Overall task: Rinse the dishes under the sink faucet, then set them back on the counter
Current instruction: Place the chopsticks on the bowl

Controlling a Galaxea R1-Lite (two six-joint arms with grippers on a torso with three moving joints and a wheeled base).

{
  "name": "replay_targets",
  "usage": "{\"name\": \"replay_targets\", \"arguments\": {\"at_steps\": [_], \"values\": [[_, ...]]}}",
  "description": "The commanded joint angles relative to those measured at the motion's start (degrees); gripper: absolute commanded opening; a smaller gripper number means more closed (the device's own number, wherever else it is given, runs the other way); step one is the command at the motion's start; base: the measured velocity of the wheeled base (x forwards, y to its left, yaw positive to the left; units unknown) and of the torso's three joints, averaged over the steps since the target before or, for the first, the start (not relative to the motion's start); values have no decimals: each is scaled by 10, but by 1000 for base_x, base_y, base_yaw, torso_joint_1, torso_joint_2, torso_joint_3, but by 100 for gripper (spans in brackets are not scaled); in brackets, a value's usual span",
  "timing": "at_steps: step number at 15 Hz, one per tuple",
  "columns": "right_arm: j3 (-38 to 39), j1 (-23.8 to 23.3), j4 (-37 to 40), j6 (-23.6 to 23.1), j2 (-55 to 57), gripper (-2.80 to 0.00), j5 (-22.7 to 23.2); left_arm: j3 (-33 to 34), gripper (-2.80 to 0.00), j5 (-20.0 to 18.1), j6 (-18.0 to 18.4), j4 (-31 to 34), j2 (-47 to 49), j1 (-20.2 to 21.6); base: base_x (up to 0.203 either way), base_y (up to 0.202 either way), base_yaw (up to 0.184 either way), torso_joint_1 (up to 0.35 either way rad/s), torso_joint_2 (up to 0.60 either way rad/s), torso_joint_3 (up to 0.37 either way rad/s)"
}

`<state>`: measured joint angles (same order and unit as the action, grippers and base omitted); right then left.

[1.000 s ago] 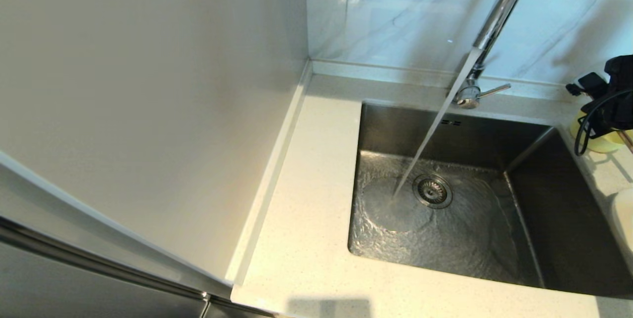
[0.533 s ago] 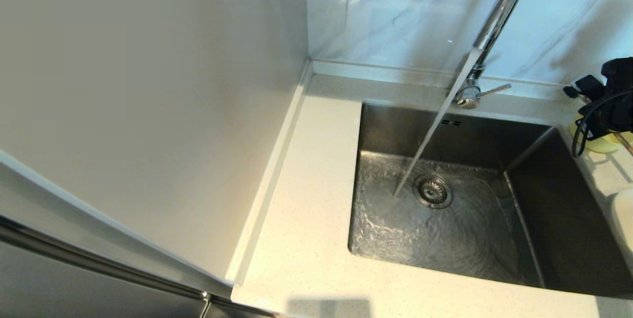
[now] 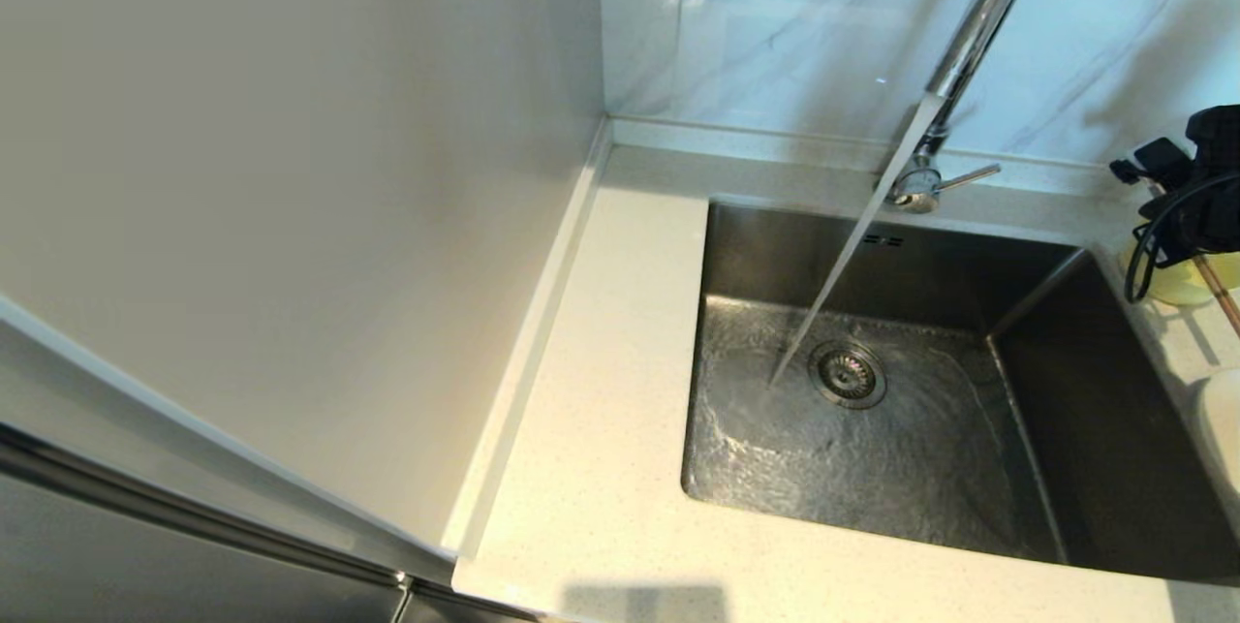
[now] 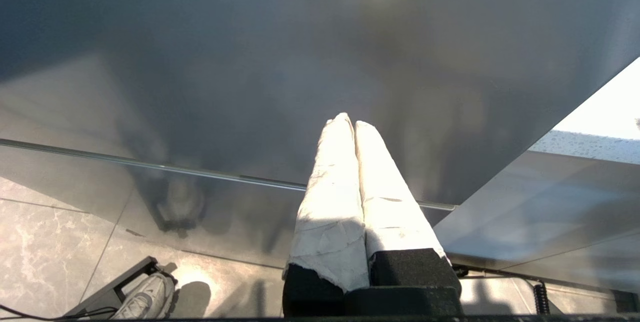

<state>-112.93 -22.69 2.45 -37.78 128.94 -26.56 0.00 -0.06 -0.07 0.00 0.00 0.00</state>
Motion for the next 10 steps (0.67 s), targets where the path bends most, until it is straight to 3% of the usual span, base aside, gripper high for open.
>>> {"name": "replay_targets", "arguments": {"at_steps": [1, 10], "values": [[0, 0, 0, -2, -6, 0, -1, 0, -280, 0, 0, 0, 0, 0, 0, 0, 0, 0, 0, 0], [0, -1, -1, 0, -7, 0, 5, 0, -280, 0, 0, 0, 0, 0, 0, 0, 0, 0, 0, 0]]}}
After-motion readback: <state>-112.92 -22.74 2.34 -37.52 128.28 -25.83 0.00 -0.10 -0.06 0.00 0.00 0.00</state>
